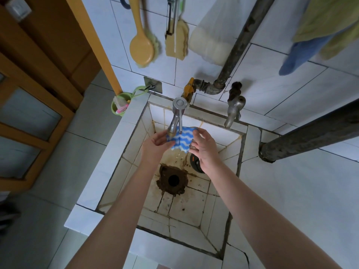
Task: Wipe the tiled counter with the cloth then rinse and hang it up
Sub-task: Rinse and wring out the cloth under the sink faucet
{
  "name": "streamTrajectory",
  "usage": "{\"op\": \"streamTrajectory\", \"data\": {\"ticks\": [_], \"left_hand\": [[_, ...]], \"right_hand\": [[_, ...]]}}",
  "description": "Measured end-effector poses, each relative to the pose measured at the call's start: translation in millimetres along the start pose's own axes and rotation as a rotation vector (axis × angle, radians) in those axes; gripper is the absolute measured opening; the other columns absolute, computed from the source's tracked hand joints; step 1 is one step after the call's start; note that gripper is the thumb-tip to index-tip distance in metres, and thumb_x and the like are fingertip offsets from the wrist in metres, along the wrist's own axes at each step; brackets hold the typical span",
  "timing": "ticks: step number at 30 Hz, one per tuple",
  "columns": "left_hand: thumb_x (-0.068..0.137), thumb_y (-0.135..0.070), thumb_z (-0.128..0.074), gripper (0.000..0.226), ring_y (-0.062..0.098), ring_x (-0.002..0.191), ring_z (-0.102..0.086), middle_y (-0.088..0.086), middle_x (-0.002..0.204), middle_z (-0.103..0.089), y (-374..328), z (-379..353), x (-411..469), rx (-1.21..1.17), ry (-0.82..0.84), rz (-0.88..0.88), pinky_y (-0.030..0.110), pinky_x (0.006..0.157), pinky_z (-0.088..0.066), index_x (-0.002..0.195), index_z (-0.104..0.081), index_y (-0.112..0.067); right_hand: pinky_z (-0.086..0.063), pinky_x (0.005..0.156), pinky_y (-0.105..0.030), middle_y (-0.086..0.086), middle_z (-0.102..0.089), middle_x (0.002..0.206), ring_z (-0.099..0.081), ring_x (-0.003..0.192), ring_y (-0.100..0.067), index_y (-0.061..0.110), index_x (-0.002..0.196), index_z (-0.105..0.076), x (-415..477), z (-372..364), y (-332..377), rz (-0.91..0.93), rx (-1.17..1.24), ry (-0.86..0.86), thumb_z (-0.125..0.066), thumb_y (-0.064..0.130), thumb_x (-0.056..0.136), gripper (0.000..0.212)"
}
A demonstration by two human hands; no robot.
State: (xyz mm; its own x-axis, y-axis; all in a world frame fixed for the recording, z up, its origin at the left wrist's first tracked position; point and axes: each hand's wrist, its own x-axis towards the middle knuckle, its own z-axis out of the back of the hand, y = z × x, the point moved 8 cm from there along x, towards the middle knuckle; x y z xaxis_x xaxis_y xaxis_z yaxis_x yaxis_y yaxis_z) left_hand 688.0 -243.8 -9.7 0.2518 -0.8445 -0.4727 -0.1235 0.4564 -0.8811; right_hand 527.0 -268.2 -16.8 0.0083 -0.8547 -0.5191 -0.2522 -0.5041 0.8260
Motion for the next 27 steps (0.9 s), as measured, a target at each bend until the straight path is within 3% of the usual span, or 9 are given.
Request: {"op": "streamTrajectory", "data": {"ticks": [2,4,6,9,12,16,22,27], "left_hand": [[0.077,-0.002,-0.071,0.042,0.017,0.094,-0.066,0.008,0.103,-0.069,1,1,0,-0.011,-0.01,0.0,0.031,0.091,-0.051,0.118,-0.061,-0.003],[0.081,-0.002,-0.067,0.036,0.007,0.081,-0.067,0.003,0.093,-0.069,1,4,1,-0.045,-0.036,-0.003,0.021,0.081,-0.054,0.117,-0.061,-0.003],[0.086,-0.002,-0.061,0.03,0.01,0.081,-0.067,0.005,0.094,-0.069,2,6,2,-0.096,-0.048,0.016,0.017,0.07,-0.056,0.116,-0.06,-0.001],[0.091,-0.003,-0.054,0.024,0.025,0.092,-0.068,0.012,0.104,-0.068,4,7,2,-0.126,-0.032,0.053,0.025,0.07,-0.059,0.115,-0.058,-0.003],[0.089,-0.004,-0.057,0.023,0.022,0.09,-0.068,0.01,0.104,-0.067,1,4,0,-0.142,0.001,0.045,0.025,0.073,-0.058,0.111,-0.057,-0.007],[0.079,-0.007,-0.071,0.04,0.021,0.09,-0.068,0.009,0.105,-0.069,-2,3,2,0.041,0.016,-0.004,0.024,0.078,-0.055,0.117,-0.057,-0.006],[0.089,0.0,-0.055,0.028,0.015,0.074,-0.07,0.016,0.103,-0.067,-3,7,5,-0.156,-0.022,0.009,0.019,0.066,-0.057,0.117,-0.056,-0.001],[0.093,0.0,-0.048,0.033,0.028,0.099,-0.065,0.02,0.114,-0.064,0,9,8,-0.173,-0.017,0.012,0.023,0.075,-0.058,0.127,-0.052,-0.001]], "right_hand": [[-0.054,0.078,-0.032,-0.008,-0.064,0.109,-0.064,0.098,-0.024,0.015,0.105,-0.056,1,0,-2,-0.013,0.015,-0.006,-0.057,0.027,0.092,0.018],[-0.053,0.075,-0.029,-0.01,-0.064,0.111,-0.064,0.099,-0.024,0.015,0.106,-0.056,2,-1,-2,-0.018,0.024,-0.005,-0.058,0.027,0.091,0.019],[-0.053,0.074,-0.028,-0.009,-0.064,0.11,-0.065,0.095,-0.021,0.013,0.107,-0.056,2,-4,-2,-0.014,0.03,0.012,-0.058,0.025,0.092,0.019],[-0.053,0.072,-0.025,-0.009,-0.064,0.11,-0.065,0.094,-0.019,0.009,0.109,-0.056,3,-7,-1,-0.016,0.049,0.021,-0.056,0.023,0.093,0.021],[-0.053,0.077,-0.027,-0.01,-0.063,0.114,-0.063,0.101,-0.022,0.012,0.106,-0.057,6,-10,-1,-0.033,0.065,0.012,-0.056,0.023,0.093,0.017],[-0.053,0.076,-0.027,-0.011,-0.063,0.116,-0.063,0.103,-0.023,0.012,0.108,-0.057,9,-11,2,-0.03,0.048,0.005,-0.057,0.024,0.093,0.019],[-0.053,0.081,-0.028,-0.008,-0.062,0.115,-0.063,0.103,-0.022,0.014,0.113,-0.054,9,-18,1,-0.033,0.013,0.09,-0.059,0.022,0.091,0.024],[-0.054,0.089,-0.043,-0.012,-0.057,0.118,-0.062,0.105,-0.029,0.01,0.122,-0.05,5,-32,-9,-0.057,-0.119,0.199,-0.068,-0.002,0.08,0.047]]}}
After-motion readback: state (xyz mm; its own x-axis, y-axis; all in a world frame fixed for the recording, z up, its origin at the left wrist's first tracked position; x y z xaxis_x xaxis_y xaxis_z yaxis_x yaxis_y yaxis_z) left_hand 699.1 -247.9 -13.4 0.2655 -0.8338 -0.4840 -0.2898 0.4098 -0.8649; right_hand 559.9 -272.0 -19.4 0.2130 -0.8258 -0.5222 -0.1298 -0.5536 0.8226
